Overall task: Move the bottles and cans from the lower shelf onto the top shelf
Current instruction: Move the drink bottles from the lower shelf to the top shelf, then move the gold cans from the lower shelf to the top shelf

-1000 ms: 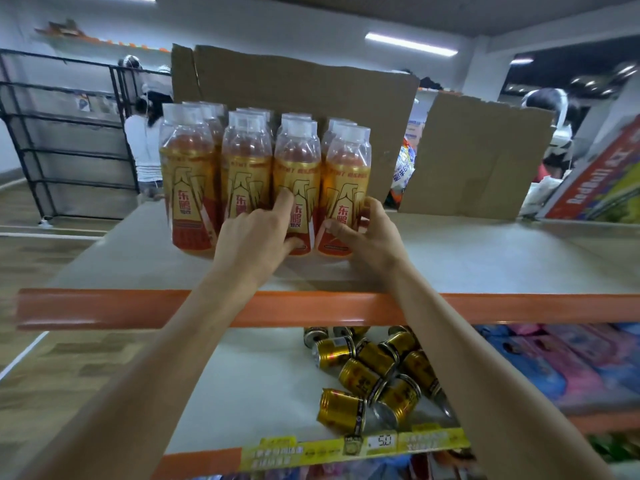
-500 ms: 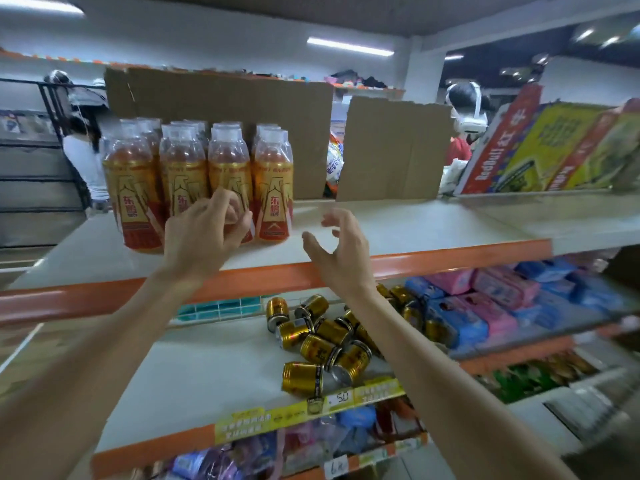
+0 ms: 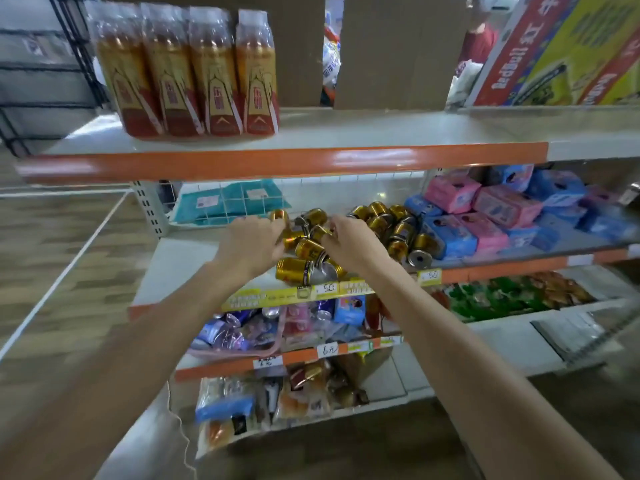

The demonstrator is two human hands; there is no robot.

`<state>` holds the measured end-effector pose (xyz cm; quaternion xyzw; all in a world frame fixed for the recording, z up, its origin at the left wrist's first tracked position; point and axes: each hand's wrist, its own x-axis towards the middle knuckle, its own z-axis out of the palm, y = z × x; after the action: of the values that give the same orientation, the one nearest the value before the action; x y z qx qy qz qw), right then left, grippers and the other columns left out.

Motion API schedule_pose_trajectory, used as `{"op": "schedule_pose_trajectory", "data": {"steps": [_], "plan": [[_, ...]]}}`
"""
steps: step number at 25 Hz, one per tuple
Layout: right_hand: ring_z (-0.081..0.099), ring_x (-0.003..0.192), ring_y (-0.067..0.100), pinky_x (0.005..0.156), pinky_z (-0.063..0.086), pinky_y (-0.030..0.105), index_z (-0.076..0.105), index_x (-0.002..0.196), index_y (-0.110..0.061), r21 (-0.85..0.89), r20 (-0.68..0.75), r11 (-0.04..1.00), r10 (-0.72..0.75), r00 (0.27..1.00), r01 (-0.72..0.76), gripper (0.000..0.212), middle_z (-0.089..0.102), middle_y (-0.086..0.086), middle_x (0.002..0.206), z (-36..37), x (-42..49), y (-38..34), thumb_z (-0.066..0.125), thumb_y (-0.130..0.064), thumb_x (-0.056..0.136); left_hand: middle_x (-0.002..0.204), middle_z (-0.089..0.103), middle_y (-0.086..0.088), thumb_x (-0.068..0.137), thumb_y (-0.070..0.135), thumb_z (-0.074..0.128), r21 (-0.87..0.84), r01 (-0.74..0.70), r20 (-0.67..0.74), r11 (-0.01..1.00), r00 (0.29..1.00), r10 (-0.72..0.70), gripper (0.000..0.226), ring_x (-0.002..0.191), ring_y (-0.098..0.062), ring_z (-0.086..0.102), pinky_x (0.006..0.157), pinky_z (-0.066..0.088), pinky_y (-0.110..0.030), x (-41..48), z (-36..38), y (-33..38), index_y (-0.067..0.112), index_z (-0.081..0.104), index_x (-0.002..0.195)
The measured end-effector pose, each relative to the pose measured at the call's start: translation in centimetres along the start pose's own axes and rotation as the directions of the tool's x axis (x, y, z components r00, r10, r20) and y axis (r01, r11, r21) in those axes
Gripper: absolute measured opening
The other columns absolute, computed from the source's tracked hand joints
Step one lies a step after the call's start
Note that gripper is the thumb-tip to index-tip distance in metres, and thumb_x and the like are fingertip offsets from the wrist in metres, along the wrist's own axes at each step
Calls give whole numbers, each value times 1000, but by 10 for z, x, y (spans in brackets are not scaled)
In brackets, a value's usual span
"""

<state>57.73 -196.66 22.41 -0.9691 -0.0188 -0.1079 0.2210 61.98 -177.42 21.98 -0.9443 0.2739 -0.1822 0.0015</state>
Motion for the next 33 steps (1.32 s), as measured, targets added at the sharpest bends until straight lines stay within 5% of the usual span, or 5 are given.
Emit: {"op": "schedule_pose_trajectory", "data": {"steps": [4, 10, 21, 26, 33], "plan": [[61, 82, 28, 70, 55, 41, 54, 103, -3, -90, 125, 991, 112, 986, -101, 19, 62, 11, 92, 12, -39, 38, 52, -17, 91, 119, 62, -19, 94, 22, 52, -55, 250, 310, 967, 924, -222, 31, 106, -37, 59, 80, 49, -39, -35, 27, 11, 9, 56, 122], [58, 77, 29, 56, 47, 33, 52, 94, -4, -115, 171, 972, 222, 960, -204, 9, 55, 8, 80, 32, -66, 80, 58, -5, 87, 119, 62, -19, 92, 22, 53, -129, 259, 348, 957, 916, -201, 36, 105, -35, 59, 82, 51, -40, -52, 49, 34, 13, 55, 128], [61, 104, 31, 80, 52, 38, 52, 122, -6, -68, 274, 972, 233, 933, -223, 37, 61, 13, 115, 106, -2, 95, 59, -15, 88, 117, 61, -11, 87, 25, 60, -274, 197, 384, 941, 920, -80, 31, 107, -32, 60, 85, 52, -43, -6, 131, 27, 14, 60, 116], [61, 109, 29, 73, 33, 22, 55, 121, -3, -44, 194, 970, 245, 950, -241, 28, 63, 15, 116, 127, 46, 89, 54, -13, 95, 125, 51, -18, 78, 27, 76, -306, 329, 462, 893, 872, -163, 65, 117, -37, 51, 93, 48, -49, 34, 161, -15, 9, 45, 132], [63, 92, 28, 66, 40, 28, 57, 111, -4, 49, 246, 974, 203, 948, -221, 26, 60, 10, 97, 147, 100, 89, 63, -11, 86, 145, 39, -16, 67, 28, 89, -410, 315, 573, 856, 819, -26, 100, 131, -35, 38, 104, 38, -46, 68, 195, -40, 18, 32, 149]]}}
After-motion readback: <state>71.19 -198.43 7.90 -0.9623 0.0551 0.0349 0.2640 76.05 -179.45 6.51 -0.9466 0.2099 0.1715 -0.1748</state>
